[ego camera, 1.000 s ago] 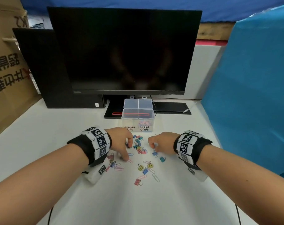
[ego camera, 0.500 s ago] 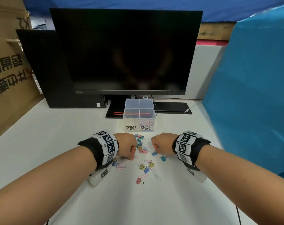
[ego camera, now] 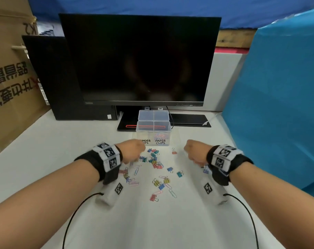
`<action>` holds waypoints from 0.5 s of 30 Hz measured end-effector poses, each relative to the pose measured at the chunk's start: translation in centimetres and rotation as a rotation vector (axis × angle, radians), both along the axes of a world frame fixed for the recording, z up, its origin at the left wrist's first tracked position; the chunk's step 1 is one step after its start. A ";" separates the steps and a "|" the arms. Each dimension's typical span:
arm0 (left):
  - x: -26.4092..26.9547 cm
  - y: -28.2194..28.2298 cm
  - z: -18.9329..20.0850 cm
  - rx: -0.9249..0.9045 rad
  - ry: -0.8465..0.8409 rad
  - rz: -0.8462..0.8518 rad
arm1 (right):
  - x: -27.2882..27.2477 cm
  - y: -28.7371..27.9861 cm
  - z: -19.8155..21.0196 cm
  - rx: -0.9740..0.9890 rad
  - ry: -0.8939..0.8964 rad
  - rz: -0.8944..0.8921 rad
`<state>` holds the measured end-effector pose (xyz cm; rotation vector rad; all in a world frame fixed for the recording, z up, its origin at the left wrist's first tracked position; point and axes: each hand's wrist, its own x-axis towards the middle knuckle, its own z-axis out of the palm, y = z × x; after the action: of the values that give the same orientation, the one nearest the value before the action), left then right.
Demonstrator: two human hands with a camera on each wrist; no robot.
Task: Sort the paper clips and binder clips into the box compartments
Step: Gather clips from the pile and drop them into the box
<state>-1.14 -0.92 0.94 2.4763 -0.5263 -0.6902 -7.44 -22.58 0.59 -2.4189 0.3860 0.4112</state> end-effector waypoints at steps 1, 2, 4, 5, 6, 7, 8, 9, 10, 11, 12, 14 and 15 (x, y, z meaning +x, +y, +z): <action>0.6 0.5 0.2 -0.135 0.137 0.105 | -0.2 -0.8 0.2 0.262 0.004 -0.138; 1.0 0.9 0.4 -0.245 0.239 0.193 | -0.4 -1.6 0.3 0.491 0.003 -0.264; 1.5 1.7 0.6 -0.357 0.315 0.274 | -0.6 -2.9 0.2 0.746 -0.038 -0.366; 1.5 1.9 0.6 -0.377 0.327 0.275 | -0.7 -3.2 0.1 0.808 -0.065 -0.366; 1.5 1.9 0.6 -0.391 0.339 0.265 | -0.8 -3.4 -0.1 0.854 -0.091 -0.361; 1.4 2.0 0.6 -0.409 0.351 0.256 | -1.0 -3.6 -0.1 0.897 -0.114 -0.359; 1.4 2.0 0.5 -0.431 0.362 0.250 | -1.1 -3.7 -0.3 0.932 -0.132 -0.357; 1.4 2.0 0.3 -0.458 0.370 0.250 | -1.1 -3.8 -0.5 0.964 -0.147 -0.350; 1.4 2.0 0.2 -0.494 0.380 0.260 | -1.2 -3.9 -0.7 0.995 -0.162 -0.344; 1.5 1.9 0.0 -0.545 0.398 0.280 | -1.3 -3.9 -0.8 1.029 -0.178 -0.344; 1.7 1.8 -0.3 -0.608 0.428 0.307 | -1.3 -3.9 -1.0 1.060 -0.189 -0.345; 1.9 1.6 -0.6 -0.733 0.493 0.344 | -1.3 -3.8 -1.3 1.104 -0.193 -0.344; 1.9 1.5 -0.7 -0.780 0.517 0.346 | -1.2 -3.6 -1.3 1.123 -0.188 -0.341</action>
<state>0.78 0.61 0.28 1.5291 -0.1148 -0.7579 -8.68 -26.20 -0.72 -1.2541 0.3404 0.1600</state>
